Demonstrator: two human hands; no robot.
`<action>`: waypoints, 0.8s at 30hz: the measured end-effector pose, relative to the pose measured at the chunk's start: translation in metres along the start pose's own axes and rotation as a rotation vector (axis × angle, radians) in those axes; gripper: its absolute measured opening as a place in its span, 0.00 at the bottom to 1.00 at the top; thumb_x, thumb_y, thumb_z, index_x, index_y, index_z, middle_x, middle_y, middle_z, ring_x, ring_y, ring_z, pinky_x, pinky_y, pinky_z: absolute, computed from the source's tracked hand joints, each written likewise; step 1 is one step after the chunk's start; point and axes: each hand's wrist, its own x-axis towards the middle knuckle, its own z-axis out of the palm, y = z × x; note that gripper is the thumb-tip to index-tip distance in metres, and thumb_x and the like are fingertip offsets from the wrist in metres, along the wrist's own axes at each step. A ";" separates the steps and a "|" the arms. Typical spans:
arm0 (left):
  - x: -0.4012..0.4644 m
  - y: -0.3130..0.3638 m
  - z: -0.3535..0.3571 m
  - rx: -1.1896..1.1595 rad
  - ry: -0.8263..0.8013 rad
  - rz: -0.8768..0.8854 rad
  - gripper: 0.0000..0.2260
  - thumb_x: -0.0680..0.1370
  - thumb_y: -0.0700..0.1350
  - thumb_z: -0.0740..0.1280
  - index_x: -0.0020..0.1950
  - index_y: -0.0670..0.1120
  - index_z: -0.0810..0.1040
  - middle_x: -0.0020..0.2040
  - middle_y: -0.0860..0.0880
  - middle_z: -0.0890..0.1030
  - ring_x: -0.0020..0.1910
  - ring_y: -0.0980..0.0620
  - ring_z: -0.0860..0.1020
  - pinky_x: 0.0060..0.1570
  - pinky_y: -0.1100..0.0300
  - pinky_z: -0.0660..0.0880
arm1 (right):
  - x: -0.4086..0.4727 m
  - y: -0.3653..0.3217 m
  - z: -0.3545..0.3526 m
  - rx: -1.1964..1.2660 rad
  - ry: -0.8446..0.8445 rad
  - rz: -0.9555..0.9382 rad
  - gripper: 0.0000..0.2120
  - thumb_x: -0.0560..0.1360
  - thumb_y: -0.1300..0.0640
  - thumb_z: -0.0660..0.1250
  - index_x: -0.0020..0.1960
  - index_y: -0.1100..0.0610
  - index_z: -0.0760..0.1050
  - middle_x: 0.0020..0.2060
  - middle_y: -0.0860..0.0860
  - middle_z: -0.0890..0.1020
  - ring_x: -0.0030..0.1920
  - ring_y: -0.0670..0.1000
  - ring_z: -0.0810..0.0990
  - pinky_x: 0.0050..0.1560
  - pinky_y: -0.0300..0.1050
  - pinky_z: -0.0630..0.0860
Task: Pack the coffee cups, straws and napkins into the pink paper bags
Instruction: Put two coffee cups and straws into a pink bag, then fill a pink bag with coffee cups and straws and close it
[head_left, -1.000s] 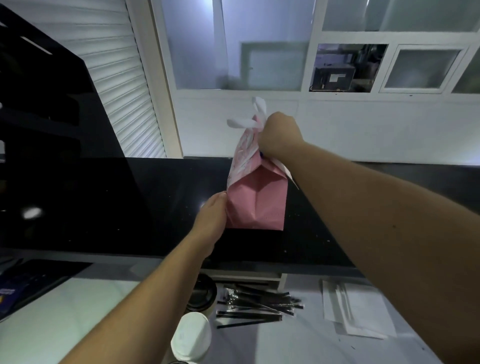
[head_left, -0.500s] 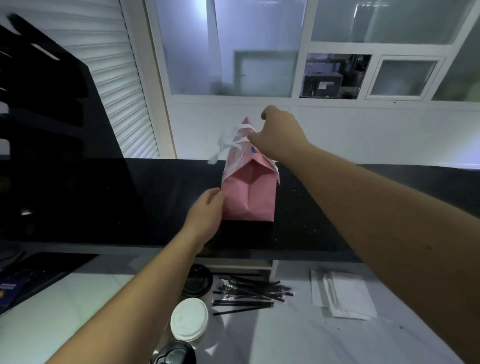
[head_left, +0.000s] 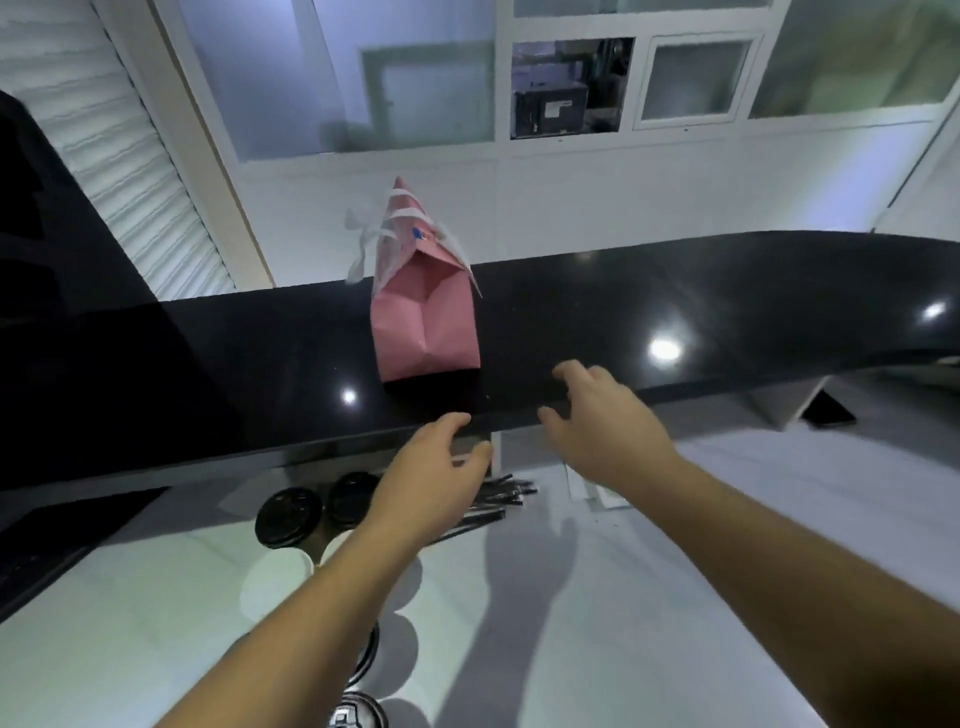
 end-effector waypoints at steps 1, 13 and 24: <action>-0.005 0.005 0.009 0.045 -0.013 0.026 0.26 0.78 0.65 0.62 0.75 0.60 0.71 0.72 0.58 0.75 0.64 0.58 0.75 0.57 0.58 0.72 | -0.016 0.011 0.008 -0.006 -0.013 0.016 0.21 0.80 0.42 0.62 0.70 0.49 0.68 0.59 0.53 0.76 0.56 0.59 0.79 0.48 0.54 0.78; -0.109 0.117 0.151 0.325 -0.255 0.340 0.26 0.83 0.61 0.60 0.80 0.55 0.67 0.79 0.53 0.70 0.76 0.49 0.68 0.73 0.51 0.68 | -0.224 0.172 -0.018 -0.166 -0.082 0.288 0.24 0.81 0.37 0.56 0.72 0.49 0.65 0.64 0.51 0.76 0.60 0.57 0.76 0.57 0.55 0.76; -0.296 0.301 0.321 0.432 -0.453 0.803 0.24 0.82 0.60 0.60 0.77 0.54 0.69 0.73 0.50 0.75 0.68 0.46 0.74 0.64 0.48 0.73 | -0.478 0.316 -0.141 -0.229 0.086 0.684 0.21 0.81 0.39 0.56 0.68 0.49 0.70 0.61 0.52 0.78 0.57 0.59 0.77 0.53 0.55 0.75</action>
